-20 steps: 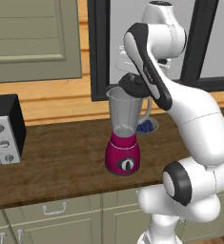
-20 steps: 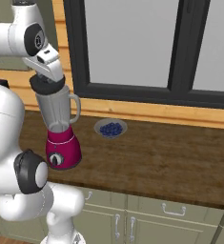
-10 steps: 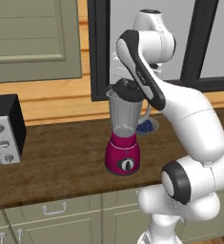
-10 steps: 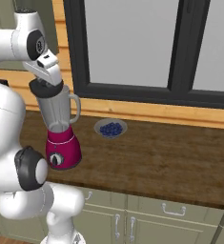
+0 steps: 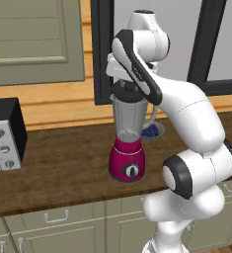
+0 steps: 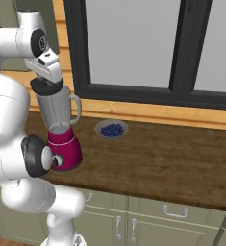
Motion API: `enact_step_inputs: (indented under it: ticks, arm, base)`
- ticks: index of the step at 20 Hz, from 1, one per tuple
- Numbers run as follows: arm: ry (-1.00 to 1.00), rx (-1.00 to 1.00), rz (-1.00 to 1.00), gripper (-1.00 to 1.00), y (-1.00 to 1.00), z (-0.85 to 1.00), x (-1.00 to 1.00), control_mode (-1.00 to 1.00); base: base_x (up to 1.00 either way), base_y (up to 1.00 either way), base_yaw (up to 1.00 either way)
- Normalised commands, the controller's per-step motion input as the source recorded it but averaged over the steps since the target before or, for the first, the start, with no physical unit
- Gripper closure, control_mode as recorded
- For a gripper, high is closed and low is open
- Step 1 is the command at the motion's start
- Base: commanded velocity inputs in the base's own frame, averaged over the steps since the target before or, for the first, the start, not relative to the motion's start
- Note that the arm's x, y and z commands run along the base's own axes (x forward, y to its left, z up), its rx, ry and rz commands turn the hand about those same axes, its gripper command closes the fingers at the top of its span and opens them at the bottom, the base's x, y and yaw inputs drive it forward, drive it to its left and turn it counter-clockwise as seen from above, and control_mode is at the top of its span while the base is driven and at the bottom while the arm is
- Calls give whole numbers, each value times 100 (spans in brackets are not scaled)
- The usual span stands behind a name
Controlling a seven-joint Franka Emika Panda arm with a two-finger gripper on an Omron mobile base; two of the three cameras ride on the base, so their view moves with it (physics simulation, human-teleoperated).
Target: Close the lid blender by securely placing the lid on top.
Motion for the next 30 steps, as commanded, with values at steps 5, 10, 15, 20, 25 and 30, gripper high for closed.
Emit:
enact_step_inputs:
  ticks: [5, 10, 15, 20, 25, 30]
  arm:
    - [0, 0, 0, 100, 0, 0, 10, -100]
    - [0, 0, 0, 100, -2, 0, 1, -100]
    - [1, 0, 0, 100, -8, 0, 0, -100]
    - [0, 0, 0, 100, -22, 0, -7, -100]
    - [4, 0, 0, 100, -5, 0, -2, -100]
    - [2, 0, 0, 100, 18, 0, 10, -100]
  base:
    - [0, 0, 0]
    - [0, 0, 0]
    - [0, 0, 0]
    - [0, 0, 0]
    - [0, 0, 0]
    - [0, 0, 0]
